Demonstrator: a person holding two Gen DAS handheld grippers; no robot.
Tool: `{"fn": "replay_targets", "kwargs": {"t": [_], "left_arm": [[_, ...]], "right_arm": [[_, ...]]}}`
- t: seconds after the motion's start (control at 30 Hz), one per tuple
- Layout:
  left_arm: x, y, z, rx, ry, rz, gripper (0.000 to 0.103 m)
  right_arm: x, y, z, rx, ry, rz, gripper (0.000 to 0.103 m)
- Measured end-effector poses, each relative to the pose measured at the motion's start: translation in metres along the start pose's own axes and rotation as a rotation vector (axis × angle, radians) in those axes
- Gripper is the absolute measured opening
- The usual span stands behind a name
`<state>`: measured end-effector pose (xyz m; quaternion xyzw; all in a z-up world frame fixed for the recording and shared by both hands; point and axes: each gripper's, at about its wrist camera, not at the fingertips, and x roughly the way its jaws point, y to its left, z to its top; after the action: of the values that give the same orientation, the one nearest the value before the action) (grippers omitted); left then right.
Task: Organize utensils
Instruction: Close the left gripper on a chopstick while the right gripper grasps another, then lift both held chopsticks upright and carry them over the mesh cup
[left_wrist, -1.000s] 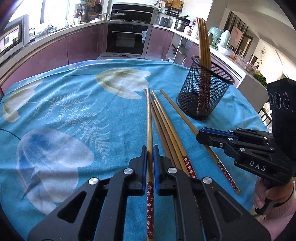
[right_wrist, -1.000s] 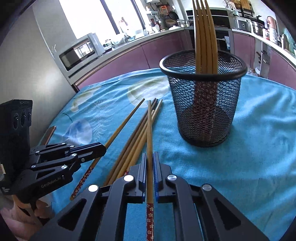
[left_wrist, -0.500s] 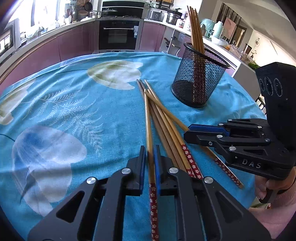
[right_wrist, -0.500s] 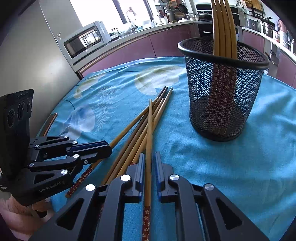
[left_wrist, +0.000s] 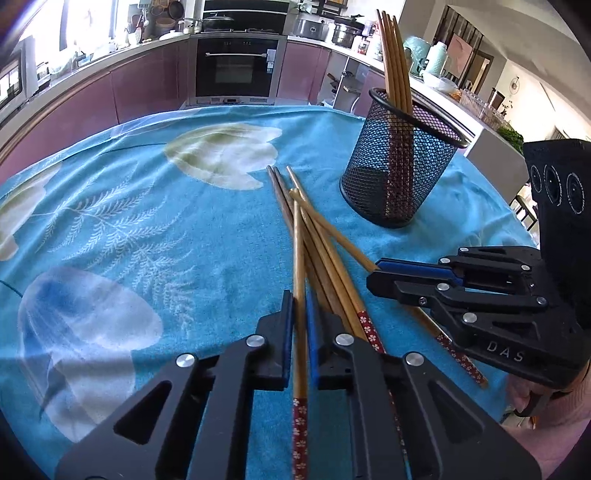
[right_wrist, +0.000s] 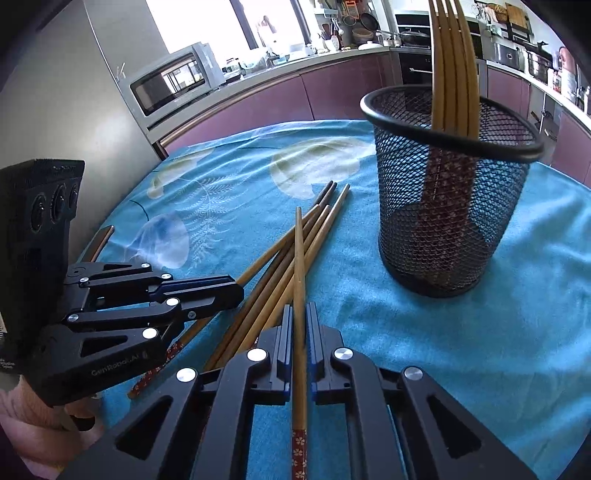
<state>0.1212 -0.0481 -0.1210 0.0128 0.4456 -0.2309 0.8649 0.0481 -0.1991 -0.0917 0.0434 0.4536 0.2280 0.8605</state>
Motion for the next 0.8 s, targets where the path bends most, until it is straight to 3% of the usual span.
{"fn": "replay_targets", "kwargs": {"t": [0.5, 0.8], "left_arm": [[-0.06, -0.012, 0.016, 0.022, -0.139, -0.085, 0.008], [-0.078, -0.031, 0.023, 0.046, -0.184, -0.106, 0.008]], "right_arm": [[-0.059, -0.003, 0.013, -0.005, -0.158, 0.037, 0.006], [-0.075, -0.007, 0.015, 0.003, -0.21, 0.045, 0.006]]}}
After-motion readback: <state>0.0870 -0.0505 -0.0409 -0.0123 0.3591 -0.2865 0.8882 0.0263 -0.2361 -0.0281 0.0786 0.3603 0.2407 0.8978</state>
